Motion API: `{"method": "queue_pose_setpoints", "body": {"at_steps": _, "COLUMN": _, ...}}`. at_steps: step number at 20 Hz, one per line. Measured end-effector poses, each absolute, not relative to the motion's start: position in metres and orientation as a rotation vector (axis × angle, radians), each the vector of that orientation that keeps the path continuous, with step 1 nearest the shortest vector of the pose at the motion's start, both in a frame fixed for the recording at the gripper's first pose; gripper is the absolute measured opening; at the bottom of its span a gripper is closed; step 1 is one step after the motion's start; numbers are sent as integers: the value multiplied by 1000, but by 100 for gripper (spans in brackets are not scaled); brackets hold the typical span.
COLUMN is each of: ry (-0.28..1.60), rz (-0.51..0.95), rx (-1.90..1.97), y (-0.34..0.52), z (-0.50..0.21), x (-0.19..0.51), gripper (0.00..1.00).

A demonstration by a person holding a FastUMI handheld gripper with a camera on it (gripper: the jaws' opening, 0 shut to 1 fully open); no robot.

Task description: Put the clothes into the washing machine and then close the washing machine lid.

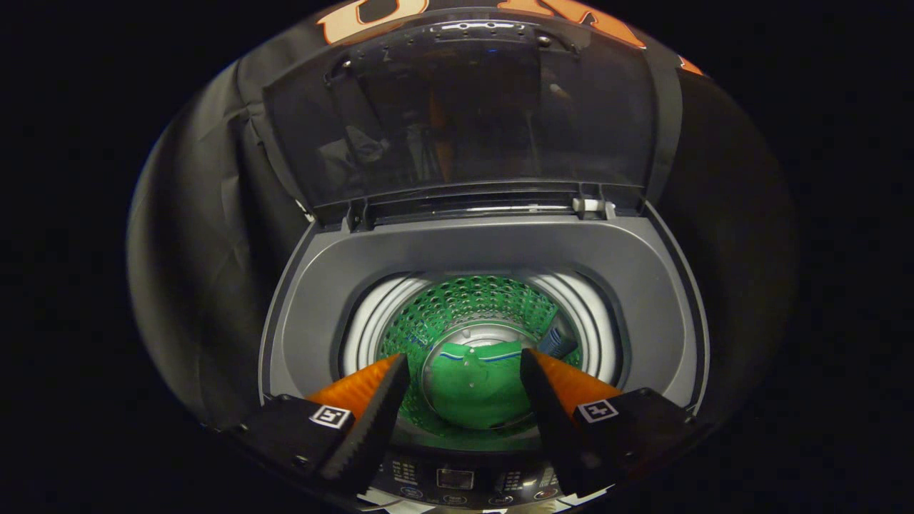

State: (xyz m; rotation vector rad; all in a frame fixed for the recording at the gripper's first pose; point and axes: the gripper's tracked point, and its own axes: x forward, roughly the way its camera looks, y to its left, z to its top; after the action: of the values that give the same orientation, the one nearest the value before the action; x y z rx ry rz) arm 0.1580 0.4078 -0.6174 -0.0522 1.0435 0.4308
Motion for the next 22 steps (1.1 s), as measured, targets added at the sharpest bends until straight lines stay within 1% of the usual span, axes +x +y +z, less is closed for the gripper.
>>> {"method": "queue_pose_setpoints", "body": {"at_steps": 6, "ry": 999, "rz": 442, "rx": -42, "y": 403, "z": -596, "x": 163, "gripper": 99}}
{"method": "queue_pose_setpoints", "body": {"at_steps": 9, "ry": 943, "rz": 445, "rx": -7, "y": 404, "z": -568, "x": 168, "gripper": 99}}
{"method": "queue_pose_setpoints", "body": {"at_steps": 12, "ry": 769, "rz": 447, "rx": 47, "y": 409, "z": -516, "x": 186, "gripper": 99}}
{"method": "queue_pose_setpoints", "body": {"at_steps": 15, "ry": 617, "rz": 468, "rx": 92, "y": 408, "z": -440, "x": 208, "gripper": 98}}
{"method": "queue_pose_setpoints", "body": {"at_steps": 19, "ry": 475, "rz": 497, "rx": 119, "y": 411, "z": -350, "x": 238, "gripper": 98}}
{"method": "queue_pose_setpoints", "body": {"at_steps": 22, "ry": 387, "rz": 508, "rx": 114, "y": 406, "z": -302, "x": 263, "gripper": 98}}
